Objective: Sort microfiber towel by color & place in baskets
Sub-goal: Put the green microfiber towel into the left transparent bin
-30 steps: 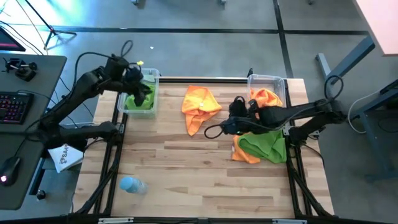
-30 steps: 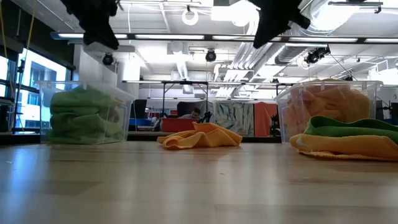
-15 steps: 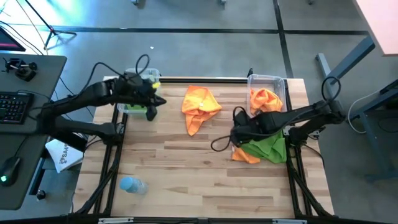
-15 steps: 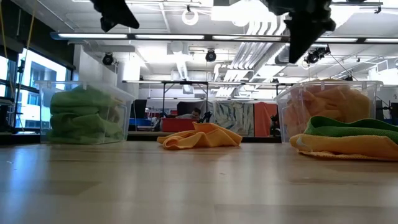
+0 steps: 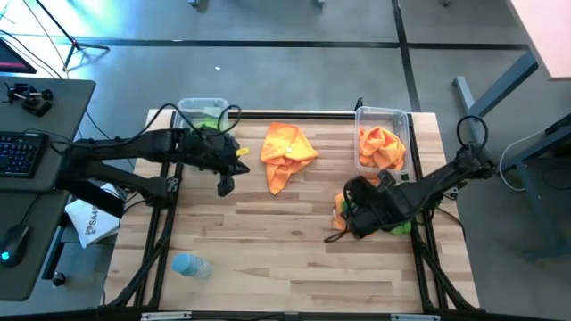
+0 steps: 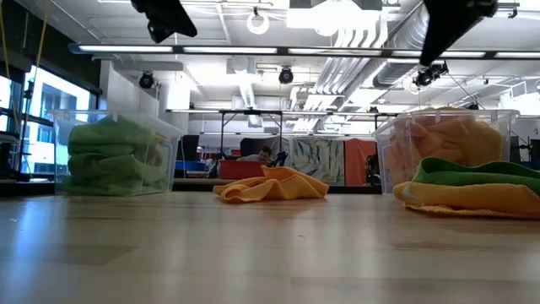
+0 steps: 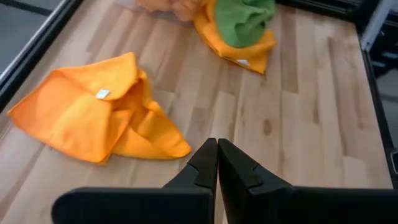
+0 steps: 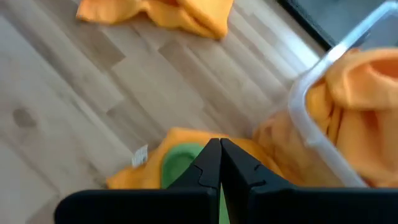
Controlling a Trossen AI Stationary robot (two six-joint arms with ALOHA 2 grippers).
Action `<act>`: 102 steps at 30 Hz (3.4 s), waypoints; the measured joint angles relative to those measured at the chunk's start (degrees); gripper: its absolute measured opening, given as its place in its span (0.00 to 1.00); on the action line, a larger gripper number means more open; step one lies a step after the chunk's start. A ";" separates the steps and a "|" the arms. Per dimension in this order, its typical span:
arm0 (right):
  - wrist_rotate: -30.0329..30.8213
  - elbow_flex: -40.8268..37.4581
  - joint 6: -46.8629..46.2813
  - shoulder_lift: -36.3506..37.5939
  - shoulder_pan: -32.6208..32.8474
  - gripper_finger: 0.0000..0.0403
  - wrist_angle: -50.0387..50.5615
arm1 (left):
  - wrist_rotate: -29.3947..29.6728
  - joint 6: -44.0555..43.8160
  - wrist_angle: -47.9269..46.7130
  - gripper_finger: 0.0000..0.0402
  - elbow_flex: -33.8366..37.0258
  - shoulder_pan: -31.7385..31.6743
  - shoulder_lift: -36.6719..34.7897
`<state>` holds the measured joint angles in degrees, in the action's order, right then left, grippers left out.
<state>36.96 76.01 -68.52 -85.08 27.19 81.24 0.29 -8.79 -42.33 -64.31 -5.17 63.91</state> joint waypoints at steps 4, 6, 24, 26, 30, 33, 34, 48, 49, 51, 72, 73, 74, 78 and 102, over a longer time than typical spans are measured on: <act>-1.22 0.00 -3.52 0.00 3.55 0.00 0.88 | -0.02 0.45 0.33 0.00 0.00 1.50 0.66; -1.26 0.00 -5.61 0.00 5.33 0.00 0.84 | 0.01 0.45 0.31 0.00 0.00 1.88 0.84; -5.87 -31.50 -16.15 18.53 13.59 0.00 -29.78 | 0.44 -1.58 0.31 0.00 0.00 2.29 0.82; -6.42 -33.77 -20.00 21.57 12.59 0.00 -27.98 | 0.63 -1.59 0.31 0.00 0.00 2.29 0.82; -13.69 -36.40 -22.57 25.94 10.35 0.03 -26.17 | 0.68 -2.47 0.63 0.00 0.00 2.27 0.82; -19.29 -37.78 -22.65 26.58 9.10 0.08 -23.92 | 1.24 -3.13 1.20 0.00 0.00 2.27 0.82; -20.92 -38.16 -22.68 26.27 8.78 0.11 -22.68 | 1.45 -3.12 1.73 0.00 0.00 2.27 0.82; -26.19 -38.71 -22.53 18.86 7.16 0.38 -19.93 | 1.92 -3.11 3.37 0.00 0.00 2.25 2.49; -27.22 -38.71 -22.55 18.00 7.16 0.39 -19.96 | 1.91 -3.09 3.45 0.00 0.00 2.25 2.86; -28.84 -38.71 -22.49 16.17 7.16 0.39 -20.01 | 1.91 -3.09 3.45 0.00 0.00 2.25 3.67; -28.18 -38.69 -18.07 7.80 7.16 0.17 -29.21 | 1.21 -3.09 3.40 0.00 0.02 2.25 5.21; -28.17 -38.69 -18.10 7.80 7.16 0.14 -29.19 | 0.70 -3.06 3.39 0.00 0.02 2.25 5.21; -28.17 -38.69 -18.12 7.80 7.16 0.09 -29.22 | 0.03 -3.06 3.40 0.00 0.02 2.25 5.21; -28.23 -38.69 -19.10 7.80 7.16 0.03 -29.23 | -1.61 -3.11 3.37 0.00 0.02 2.29 5.21; 11.68 14.14 -1.53 8.02 7.72 0.00 7.71 | -1.02 1.69 11.45 0.00 0.02 2.14 5.21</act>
<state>48.64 90.14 -70.05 -77.06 34.91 88.95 -0.73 -7.11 -30.87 -64.29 -3.03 69.12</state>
